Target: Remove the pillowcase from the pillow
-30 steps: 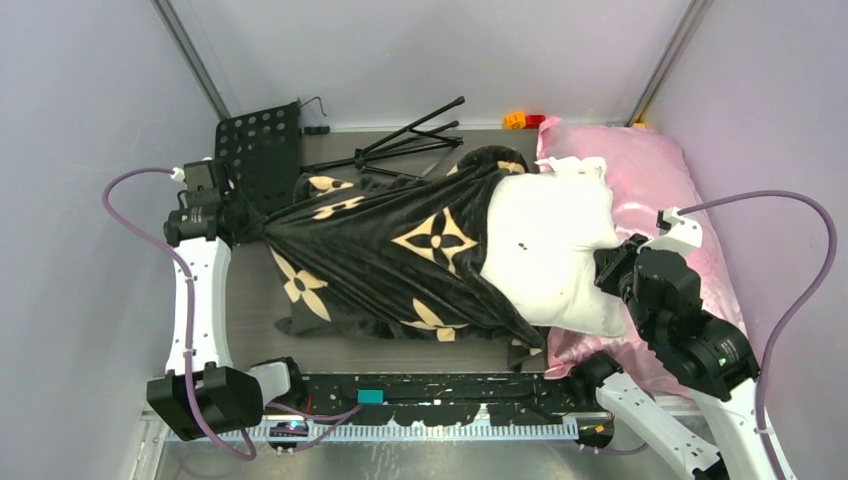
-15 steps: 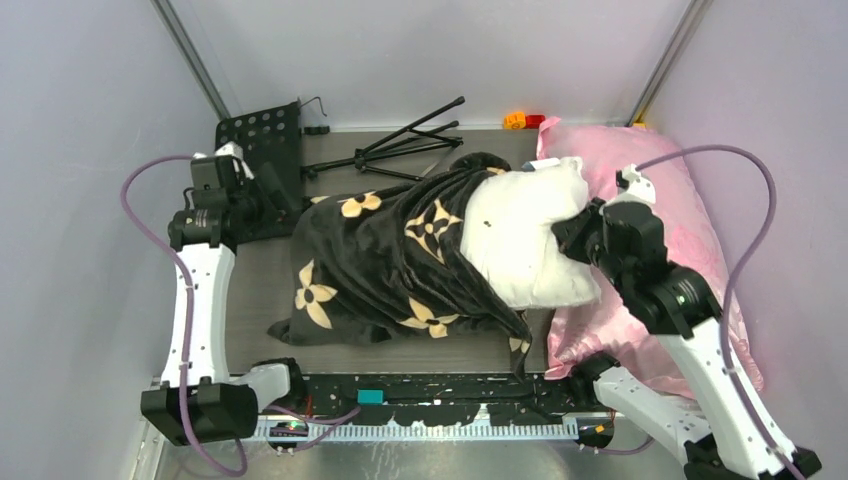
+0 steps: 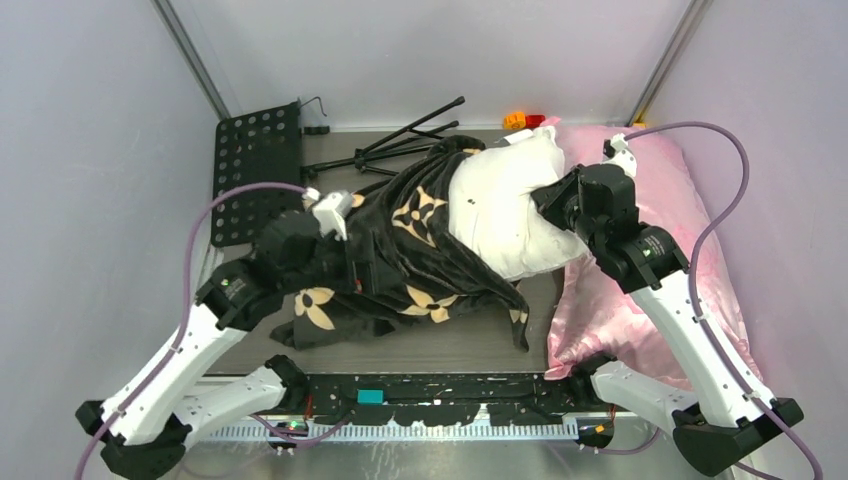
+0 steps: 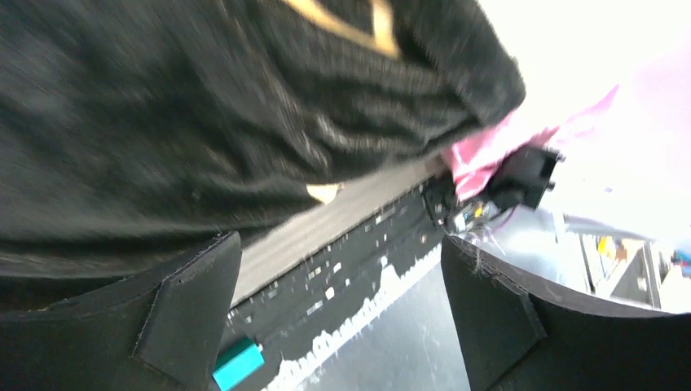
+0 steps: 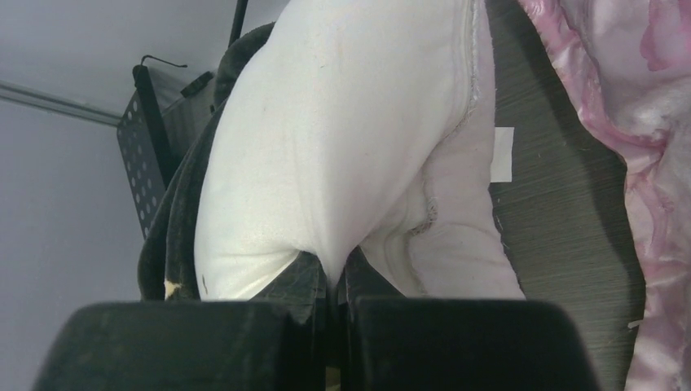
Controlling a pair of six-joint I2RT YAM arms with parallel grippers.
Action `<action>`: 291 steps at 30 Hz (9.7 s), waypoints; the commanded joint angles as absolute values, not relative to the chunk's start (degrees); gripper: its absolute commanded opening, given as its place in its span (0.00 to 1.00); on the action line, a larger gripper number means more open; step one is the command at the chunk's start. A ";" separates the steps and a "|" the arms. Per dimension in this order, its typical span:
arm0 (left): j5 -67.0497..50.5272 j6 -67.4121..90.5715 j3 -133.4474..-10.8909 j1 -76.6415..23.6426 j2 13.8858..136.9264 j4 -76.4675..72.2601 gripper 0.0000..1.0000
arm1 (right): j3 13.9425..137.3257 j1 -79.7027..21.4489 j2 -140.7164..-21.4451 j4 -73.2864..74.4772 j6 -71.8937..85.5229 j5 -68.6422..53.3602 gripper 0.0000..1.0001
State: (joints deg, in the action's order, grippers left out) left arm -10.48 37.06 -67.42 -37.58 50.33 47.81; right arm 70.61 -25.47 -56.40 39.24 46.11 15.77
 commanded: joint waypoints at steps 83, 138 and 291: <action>-10.63 33.05 -82.33 17.89 57.91 48.00 0.00 | 80.04 -9.34 -64.10 51.13 25.21 -10.62 0.38; -10.73 31.85 -82.06 14.76 66.48 46.00 0.00 | 73.37 -53.84 -66.26 51.64 4.28 36.14 0.00; 22.51 30.55 -63.92 -30.41 57.39 44.22 0.00 | 58.86 -36.31 -58.57 28.67 29.42 7.85 0.00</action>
State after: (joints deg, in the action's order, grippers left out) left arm 8.58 31.05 -63.79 -30.26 67.20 49.19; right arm 60.42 -33.58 -68.27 39.40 33.08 4.91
